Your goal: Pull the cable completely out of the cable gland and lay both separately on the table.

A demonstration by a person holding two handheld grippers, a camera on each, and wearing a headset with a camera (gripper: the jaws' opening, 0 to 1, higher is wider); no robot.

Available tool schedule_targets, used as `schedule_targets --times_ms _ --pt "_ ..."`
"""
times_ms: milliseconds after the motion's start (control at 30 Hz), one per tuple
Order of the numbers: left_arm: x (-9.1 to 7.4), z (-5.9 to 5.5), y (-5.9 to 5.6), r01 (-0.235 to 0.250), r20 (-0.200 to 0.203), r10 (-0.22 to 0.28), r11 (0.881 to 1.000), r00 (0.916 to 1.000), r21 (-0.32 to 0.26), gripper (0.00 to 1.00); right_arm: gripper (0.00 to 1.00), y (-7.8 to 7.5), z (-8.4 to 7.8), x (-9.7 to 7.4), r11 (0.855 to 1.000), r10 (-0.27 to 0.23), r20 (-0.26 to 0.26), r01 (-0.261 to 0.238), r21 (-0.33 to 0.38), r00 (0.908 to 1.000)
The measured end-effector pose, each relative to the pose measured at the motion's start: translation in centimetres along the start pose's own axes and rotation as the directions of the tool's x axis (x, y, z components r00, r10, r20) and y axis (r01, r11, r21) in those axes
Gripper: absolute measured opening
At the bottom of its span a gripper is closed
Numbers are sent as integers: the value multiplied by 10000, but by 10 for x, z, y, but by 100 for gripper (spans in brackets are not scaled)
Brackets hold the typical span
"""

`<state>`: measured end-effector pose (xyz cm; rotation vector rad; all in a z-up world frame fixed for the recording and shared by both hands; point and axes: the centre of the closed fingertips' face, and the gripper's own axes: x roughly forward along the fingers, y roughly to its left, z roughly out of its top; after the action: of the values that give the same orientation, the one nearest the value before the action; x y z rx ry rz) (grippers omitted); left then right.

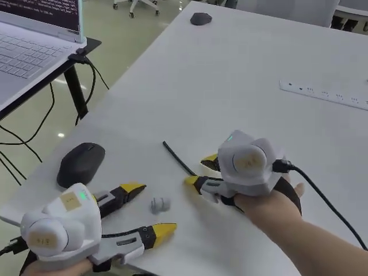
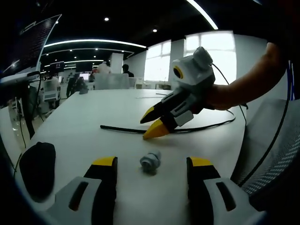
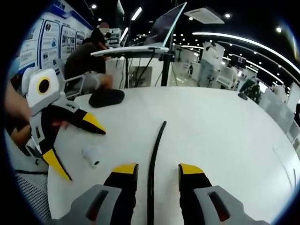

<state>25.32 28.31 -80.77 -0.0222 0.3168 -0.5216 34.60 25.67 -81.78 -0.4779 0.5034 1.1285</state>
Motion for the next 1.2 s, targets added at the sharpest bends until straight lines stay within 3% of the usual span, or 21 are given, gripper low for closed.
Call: schedule_targets --times_ms 133,167,200,233,267,300,333,367,433,533,733,800,967,1133,1200 --pt "1 5 4 -381 168 392 9972 9991 -642 77 68 -11 7 -3 9980 -615 451 607 182 9971" --pt "2 4 2 -168 41 172 9967 9998 -799 74 73 -16 7 -5 9966 -805 502 794 235 9955" --pt "2 4 -12 569 -99 -586 9907 9982 -1238 68 80 -20 8 -7 9955 -908 598 890 318 9941" --pt "2 8 -12 499 -21 -508 9879 9987 -1466 65 88 -23 8 -9 9944 -1003 669 978 399 9927" --pt "4 11 -12 387 -107 -404 9914 9991 -1251 69 97 -29 9 -11 9917 -1158 854 1104 656 9896" --pt "5 14 -14 372 -56 -381 9925 9993 -1161 80 97 -31 7 -14 9903 -1194 850 1125 813 9892" --pt "7 23 -13 253 301 -226 9953 9993 -931 98 100 -34 5 -16 9894 -1151 904 1060 993 9892" --pt "7 31 -12 160 591 -111 9965 9982 -825 96 100 -36 3 -20 9892 -1134 828 1048 1021 9901" --pt "8 32 -17 418 240 -391 9910 9989 -1271 99 100 -42 -1 -29 9887 -1176 729 1099 1019 9904" --pt "12 45 -23 579 352 -546 9934 9979 -992 100 100 -51 -7 -44 9867 -1236 655 1156 1143 9902" --pt "22 66 -27 549 450 -516 9957 9977 -751 100 100 -80 -21 -87 9772 -1862 499 1796 1133 9813" --pt "28 72 -31 591 377 -569 9965 9977 -584 100 100 -97 -28 -109 9656 -2453 404 2404 997 9686" --pt "45 83 -46 736 -35 -737 9969 9973 -266 100 100 -123 -53 -168 9529 -2915 321 2872 972 9560" --pt "61 97 -61 914 -68 -914 9958 9958 43 100 99 -145 -87 -221 9370 -3397 25 3382 870 9405" --pt "66 101 -64 921 -105 -922 9957 9957 -80 100 99 -151 -102 -242 9268 -3550 -184 3545 1238 9347"
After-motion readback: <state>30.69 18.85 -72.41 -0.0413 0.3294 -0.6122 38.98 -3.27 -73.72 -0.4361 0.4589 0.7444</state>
